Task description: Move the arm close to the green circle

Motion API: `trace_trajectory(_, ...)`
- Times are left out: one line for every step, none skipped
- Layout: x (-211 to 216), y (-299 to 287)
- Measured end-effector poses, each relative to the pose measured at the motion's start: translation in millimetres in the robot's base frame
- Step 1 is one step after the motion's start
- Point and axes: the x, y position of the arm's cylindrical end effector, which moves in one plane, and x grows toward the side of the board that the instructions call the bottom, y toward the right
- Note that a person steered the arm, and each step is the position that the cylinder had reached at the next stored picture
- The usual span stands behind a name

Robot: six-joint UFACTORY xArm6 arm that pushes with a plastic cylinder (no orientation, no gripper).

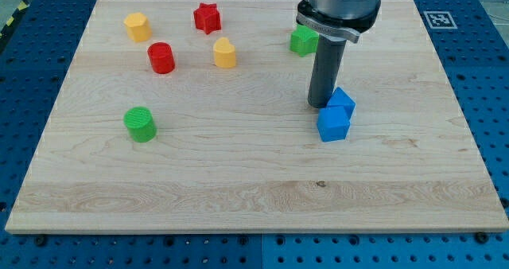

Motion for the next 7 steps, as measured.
trace_trajectory(1.2, -5.3)
trace_trajectory(13.0, -26.3)
trace_trajectory(32.2, -20.8)
trace_trajectory(36.2, -8.3)
trace_trajectory(36.2, -8.4)
trace_trajectory(35.3, -37.9)
trace_trajectory(8.0, -52.8)
